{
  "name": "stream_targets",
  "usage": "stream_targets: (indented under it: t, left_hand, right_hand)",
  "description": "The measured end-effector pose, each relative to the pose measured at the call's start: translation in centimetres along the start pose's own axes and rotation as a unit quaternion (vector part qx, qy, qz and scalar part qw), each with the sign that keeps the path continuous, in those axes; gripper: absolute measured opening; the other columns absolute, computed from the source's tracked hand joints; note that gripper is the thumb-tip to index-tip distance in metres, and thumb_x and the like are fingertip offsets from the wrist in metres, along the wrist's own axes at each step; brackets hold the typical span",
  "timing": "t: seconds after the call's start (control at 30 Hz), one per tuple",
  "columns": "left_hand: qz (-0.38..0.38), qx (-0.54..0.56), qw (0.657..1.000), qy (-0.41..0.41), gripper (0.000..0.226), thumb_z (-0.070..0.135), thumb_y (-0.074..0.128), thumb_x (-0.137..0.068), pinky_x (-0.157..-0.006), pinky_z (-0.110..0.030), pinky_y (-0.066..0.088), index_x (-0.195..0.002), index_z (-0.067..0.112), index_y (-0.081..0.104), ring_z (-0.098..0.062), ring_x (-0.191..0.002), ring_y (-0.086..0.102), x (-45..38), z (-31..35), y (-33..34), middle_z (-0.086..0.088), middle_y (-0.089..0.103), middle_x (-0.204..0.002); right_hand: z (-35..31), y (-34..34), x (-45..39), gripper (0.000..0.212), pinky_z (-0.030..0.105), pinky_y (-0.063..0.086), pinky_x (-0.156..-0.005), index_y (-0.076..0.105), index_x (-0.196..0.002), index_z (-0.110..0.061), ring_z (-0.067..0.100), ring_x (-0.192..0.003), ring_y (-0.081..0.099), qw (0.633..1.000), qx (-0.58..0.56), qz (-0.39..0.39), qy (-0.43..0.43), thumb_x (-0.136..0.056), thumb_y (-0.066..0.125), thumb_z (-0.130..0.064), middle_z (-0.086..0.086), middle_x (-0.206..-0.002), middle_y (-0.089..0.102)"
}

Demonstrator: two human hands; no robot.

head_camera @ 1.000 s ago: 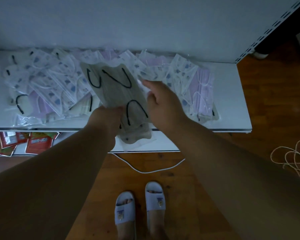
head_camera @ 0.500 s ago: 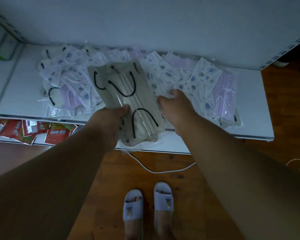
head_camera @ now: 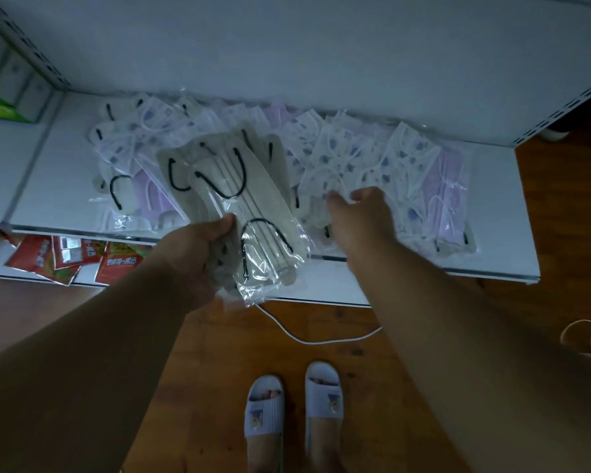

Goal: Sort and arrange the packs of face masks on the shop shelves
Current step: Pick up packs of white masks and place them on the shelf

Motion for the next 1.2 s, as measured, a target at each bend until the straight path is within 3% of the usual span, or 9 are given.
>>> stream_targets:
  t: [0.17,0.23,0.33,0.47,0.67,0.8,0.9,1.03,1.2]
  left_hand:
    - [-0.043,-0.030,0.999,-0.001,0.011,0.016,0.066,-0.081,-0.048,-0.019,0.043,-0.071,0.012,0.066,-0.008,-0.050,0.055,2.0,-0.9,2.0,0.003,0.061,-0.057]
    - [-0.051,-0.027,0.998,0.016,0.017,0.005,0.060,-0.090,-0.042,-0.018,0.048,-0.074,0.008,0.064,-0.010,-0.045,0.061,3.2,-1.0,2.6,0.000,0.065,-0.055]
    - [-0.038,-0.033,0.998,0.038,0.006,-0.002,0.064,-0.086,-0.049,-0.022,0.055,-0.084,0.003,0.066,-0.014,-0.053,0.068,5.2,-1.7,2.4,-0.005,0.071,-0.064]
    - [-0.029,-0.042,0.998,0.024,0.030,0.010,0.076,-0.074,-0.088,-0.042,0.057,-0.103,0.003,0.070,-0.026,-0.089,0.071,8.7,-3.2,1.9,-0.016,0.074,-0.098]
    - [-0.037,-0.120,0.990,0.063,0.043,0.017,0.079,-0.068,-0.059,-0.027,0.056,-0.107,0.005,0.068,-0.020,-0.070,0.073,13.4,-4.7,2.7,-0.006,0.077,-0.082]
    - [-0.071,-0.027,0.997,-0.015,0.049,0.043,0.063,-0.085,-0.086,-0.047,0.056,-0.121,0.010,0.066,-0.032,-0.101,0.073,16.0,-8.0,3.9,-0.014,0.075,-0.109]
    - [-0.073,0.021,0.996,-0.042,0.036,0.029,0.060,-0.094,-0.080,-0.046,0.057,-0.118,0.003,0.067,-0.033,-0.093,0.074,17.9,-10.1,5.1,-0.018,0.074,-0.106]
    - [0.021,-0.161,0.985,0.061,0.013,0.015,0.072,-0.089,-0.051,-0.028,0.047,-0.080,0.009,0.067,-0.013,-0.049,0.062,21.3,-10.0,5.7,-0.003,0.067,-0.060]
    - [-0.013,-0.150,0.983,0.103,0.017,0.024,0.071,-0.090,-0.077,-0.036,0.055,-0.104,0.014,0.071,-0.019,-0.084,0.074,28.0,-9.5,9.4,-0.006,0.078,-0.092]
  right_hand:
    - [0.3,5.4,5.6,0.034,0.057,0.056,-0.087,0.069,-0.090,-0.007,0.039,-0.095,0.069,0.963,-0.167,-0.212,0.020,-0.087,0.069,-0.042,0.020,-0.097,0.072]
    - [0.5,4.4,6.2,0.044,0.061,0.055,-0.086,0.065,-0.095,0.000,0.035,-0.089,0.069,0.969,-0.165,-0.182,0.005,-0.083,0.068,-0.042,0.026,-0.098,0.069]
    - [1.5,1.9,8.2,0.037,0.034,0.048,-0.075,0.061,-0.085,-0.001,0.017,-0.072,0.049,0.978,-0.165,-0.130,-0.009,-0.094,0.062,-0.037,0.011,-0.075,0.052]
    - [3.2,-1.2,11.6,0.032,0.031,0.041,-0.071,0.063,-0.086,-0.007,0.019,-0.075,0.049,0.976,-0.180,-0.119,0.020,-0.100,0.053,-0.034,0.016,-0.077,0.053]
    - [4.1,-2.5,16.6,0.024,0.047,0.056,-0.086,0.071,-0.095,-0.025,0.020,-0.093,0.070,0.960,-0.192,-0.203,0.004,-0.088,0.069,-0.048,-0.002,-0.094,0.075]
    - [6.3,-4.5,17.4,0.039,0.067,0.053,-0.081,0.073,-0.088,-0.008,0.031,-0.088,0.070,0.962,-0.191,-0.196,0.002,-0.073,0.078,-0.044,0.026,-0.091,0.071]
    - [8.2,-7.9,17.5,0.008,0.054,0.055,-0.091,0.074,-0.087,-0.017,0.026,-0.092,0.072,0.958,-0.233,-0.168,-0.001,-0.092,0.067,-0.017,0.007,-0.090,0.077]
    - [8.0,-11.8,20.6,0.015,0.045,0.056,-0.089,0.070,-0.105,-0.022,0.019,-0.097,0.072,0.951,-0.245,-0.183,-0.034,-0.093,0.067,-0.013,-0.001,-0.100,0.077]
    - [8.5,-16.3,25.1,0.036,0.050,0.056,-0.090,0.067,-0.113,-0.008,0.025,-0.098,0.073,0.938,-0.298,-0.177,0.025,-0.080,0.081,-0.012,0.009,-0.105,0.076]
Point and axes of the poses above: each hand's wrist, its own x-axis away from the middle knuckle, its own y-axis out of the palm, z = x × y, the point moved 10 cm from there along -x, towards the middle knuckle
